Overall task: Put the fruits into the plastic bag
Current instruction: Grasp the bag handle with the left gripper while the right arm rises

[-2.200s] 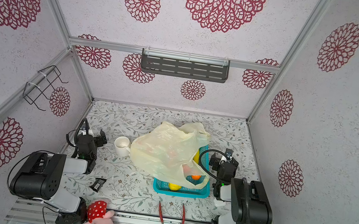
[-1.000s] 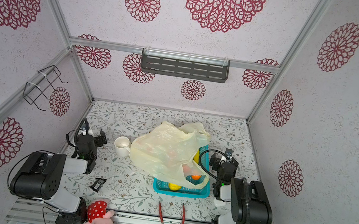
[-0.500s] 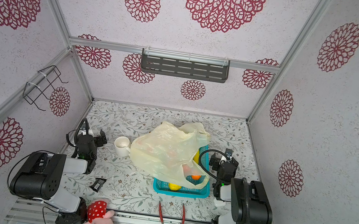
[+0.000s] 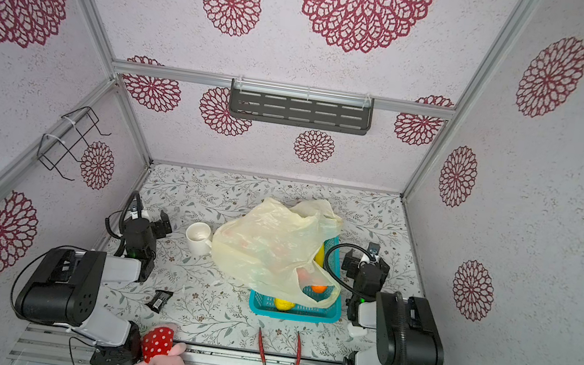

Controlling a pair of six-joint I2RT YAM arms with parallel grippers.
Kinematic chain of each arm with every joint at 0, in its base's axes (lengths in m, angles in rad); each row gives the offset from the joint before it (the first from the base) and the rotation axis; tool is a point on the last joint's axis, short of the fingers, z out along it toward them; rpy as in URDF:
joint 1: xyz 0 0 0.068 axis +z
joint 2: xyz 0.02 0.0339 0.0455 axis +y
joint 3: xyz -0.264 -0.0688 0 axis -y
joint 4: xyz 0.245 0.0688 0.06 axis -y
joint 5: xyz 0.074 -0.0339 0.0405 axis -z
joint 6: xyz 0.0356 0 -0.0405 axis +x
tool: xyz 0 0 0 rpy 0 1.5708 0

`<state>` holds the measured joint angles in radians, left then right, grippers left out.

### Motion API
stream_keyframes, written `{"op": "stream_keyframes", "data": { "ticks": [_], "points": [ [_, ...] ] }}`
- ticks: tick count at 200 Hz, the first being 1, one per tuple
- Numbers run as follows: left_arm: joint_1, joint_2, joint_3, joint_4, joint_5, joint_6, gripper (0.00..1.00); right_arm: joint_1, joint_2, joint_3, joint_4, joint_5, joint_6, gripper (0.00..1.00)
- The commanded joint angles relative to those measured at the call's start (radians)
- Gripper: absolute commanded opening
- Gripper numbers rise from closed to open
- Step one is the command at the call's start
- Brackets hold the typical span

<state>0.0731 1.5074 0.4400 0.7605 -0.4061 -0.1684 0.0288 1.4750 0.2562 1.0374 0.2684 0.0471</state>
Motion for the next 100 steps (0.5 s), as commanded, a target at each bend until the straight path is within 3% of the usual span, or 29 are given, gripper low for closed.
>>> {"op": "stream_keyframes", "data": {
  "ticks": [1, 25, 45, 69, 85, 100],
  "points": [
    [-0.007, -0.163, 0.173, -0.361, -0.05, -0.034, 0.98, -0.003, -0.16, 0.097, -0.247, 0.196, 0.085, 0.99],
    [-0.069, -0.271, 0.295, -0.559, -0.176, -0.074, 0.97, -0.003, -0.267, 0.221, -0.565, 0.337, 0.178, 0.99],
    [-0.219, -0.31, 0.406, -0.712, -0.272, -0.144, 0.97, -0.001, -0.34, 0.311, -0.793, 0.35, 0.31, 0.99],
    [-0.479, -0.229, 0.616, -0.969, -0.173, -0.305, 0.97, 0.002, -0.4, 0.384, -0.935, 0.207, 0.382, 0.99],
    [-0.687, -0.097, 0.758, -1.034, -0.09, -0.297, 0.97, 0.003, -0.403, 0.449, -1.021, 0.13, 0.412, 0.99],
    [-0.855, 0.069, 0.921, -1.106, 0.003, -0.198, 0.97, 0.003, -0.377, 0.529, -1.125, 0.095, 0.432, 0.99]
  ]
}}
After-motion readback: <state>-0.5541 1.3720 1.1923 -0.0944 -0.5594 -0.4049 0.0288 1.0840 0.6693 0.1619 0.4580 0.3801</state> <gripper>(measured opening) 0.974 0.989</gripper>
